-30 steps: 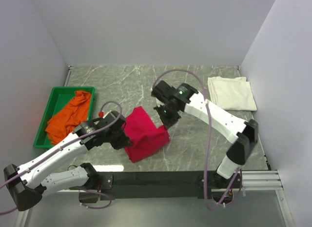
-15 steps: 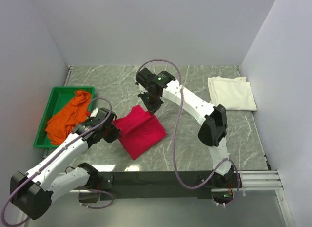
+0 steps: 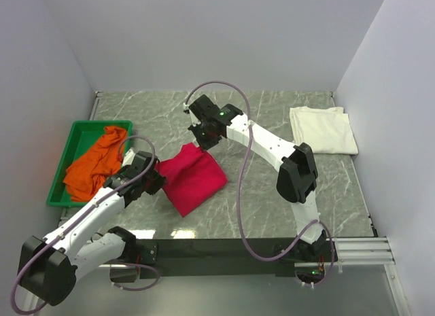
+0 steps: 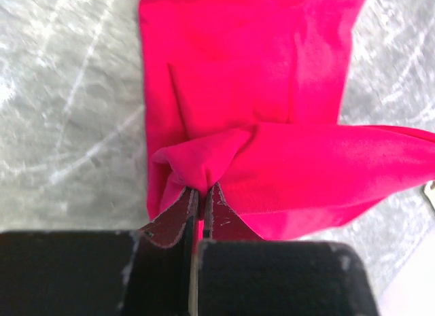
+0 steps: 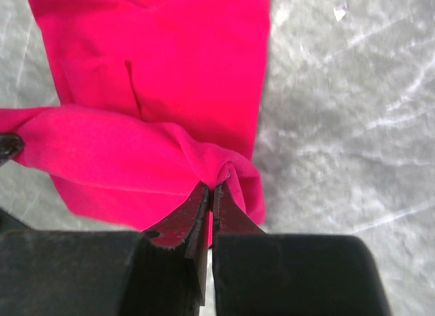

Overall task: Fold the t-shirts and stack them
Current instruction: Fold the tshirt

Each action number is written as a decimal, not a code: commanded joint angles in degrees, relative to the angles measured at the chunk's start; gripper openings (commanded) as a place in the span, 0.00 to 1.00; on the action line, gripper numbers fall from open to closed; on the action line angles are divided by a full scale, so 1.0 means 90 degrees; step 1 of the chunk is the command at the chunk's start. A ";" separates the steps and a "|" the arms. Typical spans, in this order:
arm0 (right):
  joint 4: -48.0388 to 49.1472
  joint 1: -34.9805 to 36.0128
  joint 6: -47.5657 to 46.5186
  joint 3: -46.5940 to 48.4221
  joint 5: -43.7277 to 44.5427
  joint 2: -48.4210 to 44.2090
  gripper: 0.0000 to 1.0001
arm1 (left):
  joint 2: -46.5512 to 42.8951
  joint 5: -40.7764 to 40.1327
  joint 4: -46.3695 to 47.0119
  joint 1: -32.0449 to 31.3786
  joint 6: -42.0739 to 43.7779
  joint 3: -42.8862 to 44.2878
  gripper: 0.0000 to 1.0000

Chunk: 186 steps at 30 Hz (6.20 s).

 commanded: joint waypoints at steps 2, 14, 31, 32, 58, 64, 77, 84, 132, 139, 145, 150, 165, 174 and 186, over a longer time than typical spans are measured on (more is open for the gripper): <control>0.1317 -0.0152 -0.0032 -0.0437 0.0005 -0.0039 0.00 | -0.0006 -0.0452 0.0934 0.0161 0.0067 -0.0360 0.01; 0.2442 -0.0319 0.0163 -0.0945 -0.0123 0.0312 0.08 | 0.0541 -0.0725 0.2079 0.0533 0.0340 -0.0820 0.01; 0.3234 -0.0504 0.0916 -0.1872 0.0073 -0.0917 0.54 | 0.0221 -0.1088 0.2274 0.0679 0.1385 -0.0019 0.68; 0.3302 -0.0514 0.0906 -0.1999 -0.0120 -0.1189 0.54 | 0.0122 -0.0903 0.2226 0.0679 0.1521 0.0000 0.76; 0.5939 -0.1139 0.2975 -0.5300 -0.4673 -0.0381 0.40 | 0.4816 0.0983 0.3494 0.1538 0.2431 0.1709 0.18; 0.6163 -0.1354 0.3182 -0.5789 -0.5044 -0.0322 0.40 | 0.4888 0.1218 0.3553 0.1617 0.2450 0.1885 0.21; 0.5872 -0.1373 0.2723 -0.3644 -0.4868 -0.0744 0.39 | 0.2329 0.1335 0.3426 0.1617 0.2655 0.1145 0.60; 0.6164 -0.1373 0.2957 -0.2451 -0.5054 0.0516 0.37 | 0.2903 0.1064 0.3680 0.1626 0.2538 0.0713 0.22; 0.6516 -0.1842 0.3231 -0.6150 -0.5435 -0.0636 0.00 | 0.0697 0.2683 0.2851 0.0728 0.0664 -0.1747 0.11; 0.6906 -0.2310 0.3787 -0.6648 -0.5230 -0.0088 0.00 | 0.1274 0.2321 0.2381 0.1167 0.0673 -0.1825 0.01; 0.6984 -0.2370 0.3787 -0.6785 -0.5230 -0.0370 0.00 | 0.1128 0.2302 0.2235 0.1587 0.0887 -0.1797 0.01; 0.6615 -0.2185 0.3388 -0.6747 -0.5152 -0.1122 0.00 | 0.0893 0.2077 0.1904 0.1646 0.1336 -0.1319 0.01; 0.6630 -0.0700 0.3308 -0.5311 -0.4809 -0.0578 0.03 | 0.0619 0.1920 0.1639 0.1675 0.1816 -0.0595 0.35; 0.6944 -0.0748 0.3455 -0.5535 -0.4859 -0.0057 0.04 | 0.0220 0.1706 0.1513 0.1666 0.2332 -0.0479 0.62; 0.4153 -0.2044 0.2234 -0.5867 -0.1676 -0.3230 0.57 | 0.0617 0.0487 0.1220 -0.0508 0.3826 0.0888 0.88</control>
